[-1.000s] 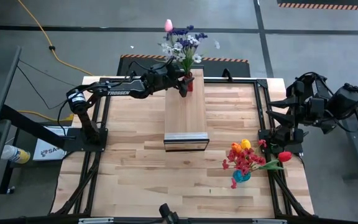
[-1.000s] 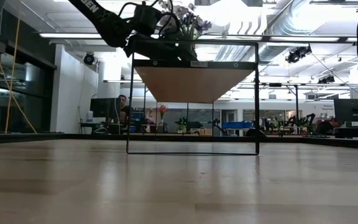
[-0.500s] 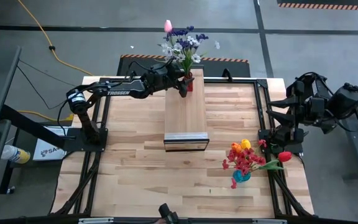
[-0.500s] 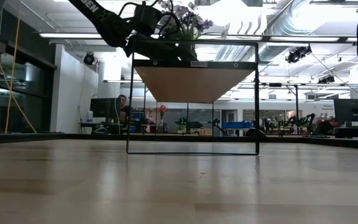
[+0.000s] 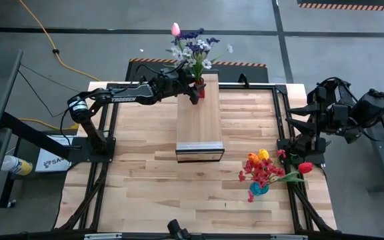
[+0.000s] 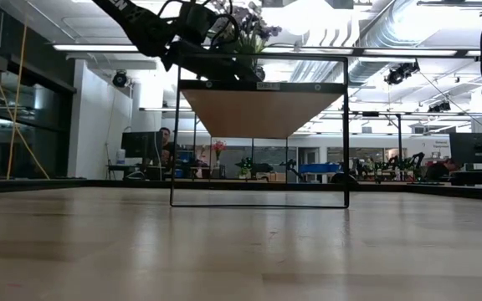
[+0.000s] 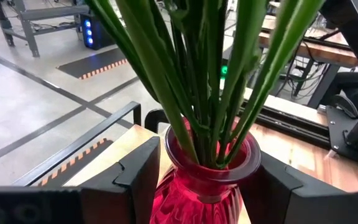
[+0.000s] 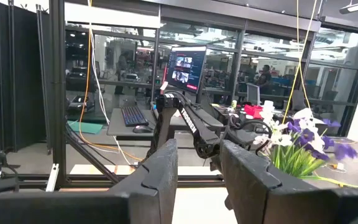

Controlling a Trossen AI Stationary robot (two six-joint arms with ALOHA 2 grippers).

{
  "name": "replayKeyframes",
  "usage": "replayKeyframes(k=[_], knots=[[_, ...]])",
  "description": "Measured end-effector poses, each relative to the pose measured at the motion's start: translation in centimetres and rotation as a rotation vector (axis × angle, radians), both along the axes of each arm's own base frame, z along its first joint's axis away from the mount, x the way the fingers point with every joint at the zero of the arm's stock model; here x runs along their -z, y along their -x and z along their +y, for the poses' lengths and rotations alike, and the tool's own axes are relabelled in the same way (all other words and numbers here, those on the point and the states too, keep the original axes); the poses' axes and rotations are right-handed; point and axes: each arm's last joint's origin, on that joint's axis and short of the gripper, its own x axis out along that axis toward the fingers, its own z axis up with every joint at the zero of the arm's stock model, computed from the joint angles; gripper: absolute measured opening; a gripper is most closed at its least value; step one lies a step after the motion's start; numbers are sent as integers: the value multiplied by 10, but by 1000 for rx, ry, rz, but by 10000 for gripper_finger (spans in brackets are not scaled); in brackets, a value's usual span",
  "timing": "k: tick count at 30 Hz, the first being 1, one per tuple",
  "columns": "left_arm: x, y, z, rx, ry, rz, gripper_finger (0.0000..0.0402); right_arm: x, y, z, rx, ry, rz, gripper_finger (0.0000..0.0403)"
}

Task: Pick and place flowers into a vace then onto a shelf
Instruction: Put the red vase with flowers on the shelf, then put the blue vase with flowers on the shelf

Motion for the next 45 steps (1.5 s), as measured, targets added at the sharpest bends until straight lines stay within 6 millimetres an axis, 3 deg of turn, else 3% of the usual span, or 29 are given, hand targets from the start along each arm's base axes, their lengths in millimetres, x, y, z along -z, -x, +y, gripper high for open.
replayKeyframes(k=[17,33,45], knots=[[1,0,0,1,5,5,230,0,0,0,-6,-6,-4,114],[10,1,-1,5,36,66,387,0,0,0,-7,-9,-5,114],[-1,7,-4,4,37,68,387,0,0,0,-7,-9,-5,114]])
